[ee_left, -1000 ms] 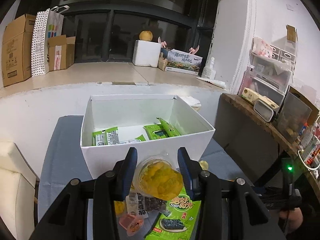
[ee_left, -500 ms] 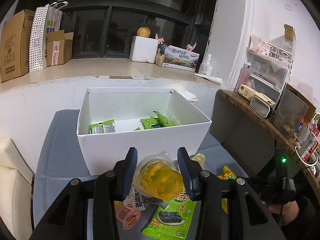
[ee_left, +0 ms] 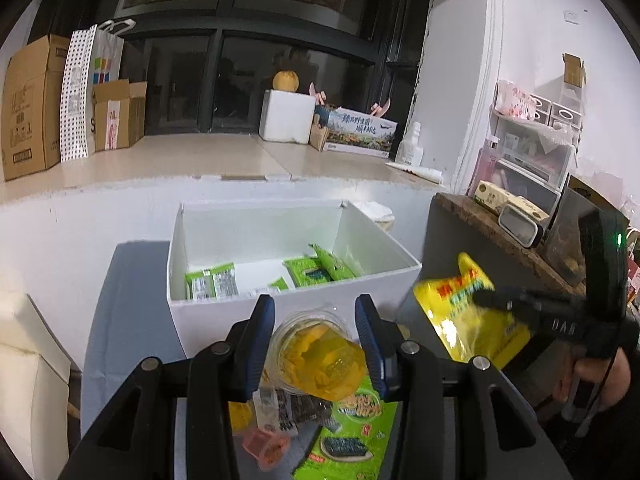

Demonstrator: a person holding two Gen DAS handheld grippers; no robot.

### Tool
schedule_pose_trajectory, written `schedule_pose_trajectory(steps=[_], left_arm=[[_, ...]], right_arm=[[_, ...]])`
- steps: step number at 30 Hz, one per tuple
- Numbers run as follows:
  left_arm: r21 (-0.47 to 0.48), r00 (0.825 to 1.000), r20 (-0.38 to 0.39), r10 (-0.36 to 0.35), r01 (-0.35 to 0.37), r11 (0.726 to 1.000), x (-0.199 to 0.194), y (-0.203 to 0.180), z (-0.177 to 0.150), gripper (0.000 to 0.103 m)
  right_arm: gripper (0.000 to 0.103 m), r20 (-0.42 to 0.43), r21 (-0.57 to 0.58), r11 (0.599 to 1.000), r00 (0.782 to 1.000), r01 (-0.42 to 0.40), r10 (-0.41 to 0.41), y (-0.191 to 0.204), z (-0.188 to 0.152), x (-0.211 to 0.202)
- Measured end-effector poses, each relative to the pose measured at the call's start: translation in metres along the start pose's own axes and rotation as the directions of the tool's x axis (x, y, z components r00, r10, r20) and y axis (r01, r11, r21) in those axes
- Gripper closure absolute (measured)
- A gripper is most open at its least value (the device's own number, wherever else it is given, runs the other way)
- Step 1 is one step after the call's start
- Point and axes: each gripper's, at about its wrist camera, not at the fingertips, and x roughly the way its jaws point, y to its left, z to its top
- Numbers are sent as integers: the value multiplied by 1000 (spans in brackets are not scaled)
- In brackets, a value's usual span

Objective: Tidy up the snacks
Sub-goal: 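Place the yellow bag into the white box with the right gripper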

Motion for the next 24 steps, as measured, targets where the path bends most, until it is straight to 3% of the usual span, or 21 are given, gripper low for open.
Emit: schedule_pose_trajectory(steps=[8, 12, 21, 22, 23, 24], left_arm=[[30, 999, 36, 17, -18, 999, 31, 15, 55, 57], [36, 999, 14, 32, -32, 999, 67, 28, 82, 57], [47, 997, -61, 53, -50, 998, 120, 43, 90, 56], [47, 995, -80, 62, -58, 997, 125, 45, 89, 54], [48, 990, -111, 81, -76, 996, 131, 47, 86, 47], [48, 987, -126, 96, -91, 995, 134, 49, 84, 21]], right_arm=[[83, 58, -55, 996, 996, -65, 69, 21, 91, 45], [83, 23, -50, 997, 998, -61, 63, 21, 123, 89], [81, -67, -38, 997, 996, -61, 58, 16, 128, 146], [70, -87, -29, 998, 995, -49, 47, 15, 127, 152], [36, -99, -27, 999, 995, -30, 28, 14, 126, 155], [18, -92, -28, 1000, 996, -6, 3, 13, 124, 156]])
